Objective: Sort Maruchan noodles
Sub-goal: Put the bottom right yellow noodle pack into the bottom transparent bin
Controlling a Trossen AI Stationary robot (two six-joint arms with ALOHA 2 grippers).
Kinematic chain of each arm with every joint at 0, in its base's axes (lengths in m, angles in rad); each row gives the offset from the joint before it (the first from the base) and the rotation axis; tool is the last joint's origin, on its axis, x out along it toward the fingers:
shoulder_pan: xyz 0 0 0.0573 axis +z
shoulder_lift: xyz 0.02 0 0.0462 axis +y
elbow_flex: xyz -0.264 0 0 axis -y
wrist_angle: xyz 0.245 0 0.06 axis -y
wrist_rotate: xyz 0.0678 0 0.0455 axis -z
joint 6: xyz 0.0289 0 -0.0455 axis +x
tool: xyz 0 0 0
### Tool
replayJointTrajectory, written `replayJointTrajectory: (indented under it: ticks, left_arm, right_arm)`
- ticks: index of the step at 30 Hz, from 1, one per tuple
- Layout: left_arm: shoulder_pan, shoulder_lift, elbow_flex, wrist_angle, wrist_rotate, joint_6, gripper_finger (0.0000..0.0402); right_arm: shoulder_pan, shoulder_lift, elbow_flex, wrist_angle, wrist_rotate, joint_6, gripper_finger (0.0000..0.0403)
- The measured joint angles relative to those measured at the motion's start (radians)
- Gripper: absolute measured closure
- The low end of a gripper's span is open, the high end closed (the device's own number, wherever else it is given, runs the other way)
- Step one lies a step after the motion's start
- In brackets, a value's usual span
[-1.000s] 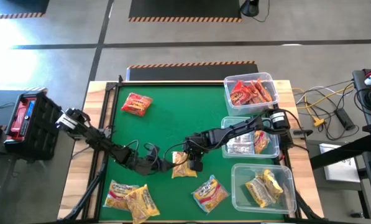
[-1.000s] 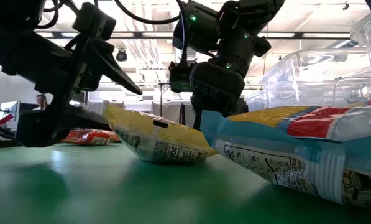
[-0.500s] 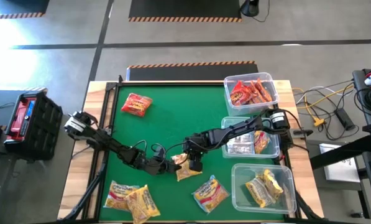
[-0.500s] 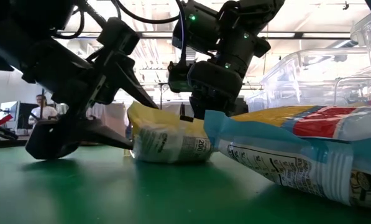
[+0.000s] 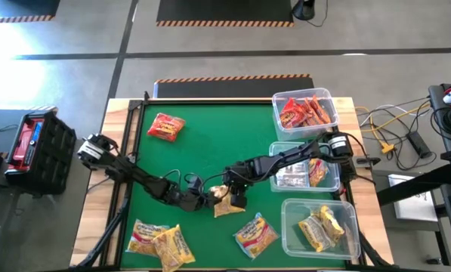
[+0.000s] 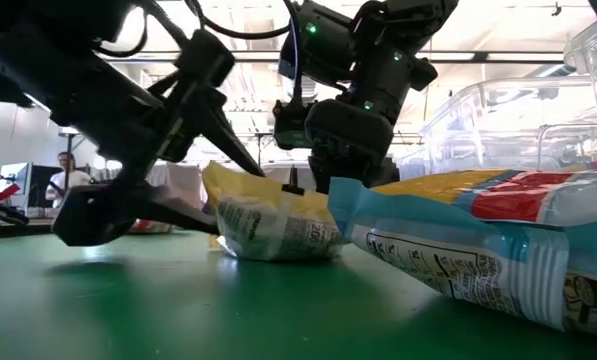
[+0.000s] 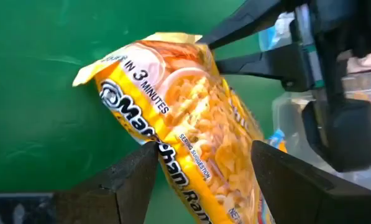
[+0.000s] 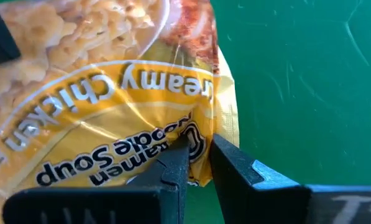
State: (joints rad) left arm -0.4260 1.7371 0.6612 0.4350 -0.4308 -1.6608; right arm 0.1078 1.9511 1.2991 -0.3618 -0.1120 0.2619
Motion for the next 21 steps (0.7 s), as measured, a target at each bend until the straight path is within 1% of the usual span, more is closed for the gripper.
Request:
replayJointTrajectory:
  ticks: [6,15,18,21]
  left_arm:
    - [0.019,0.066,0.048,0.007,0.031,0.003,0.0159]
    - [0.025,0.067,0.051,0.016,0.040,0.023,0.0161]
    - [0.026,0.067,0.053,0.017,0.036,0.026,0.0175]
    - [0.027,0.066,0.048,0.024,0.031,0.023,0.0203]
  right_arm:
    - [0.001,0.000,0.000,0.004,0.004,0.000,0.0344]
    - [0.002,0.001,-0.001,0.023,0.004,0.009,0.0344]
    - [0.003,0.001,-0.001,0.024,0.003,0.012,0.0344]
    - [0.003,-0.002,-0.001,0.027,0.003,0.014,0.0344]
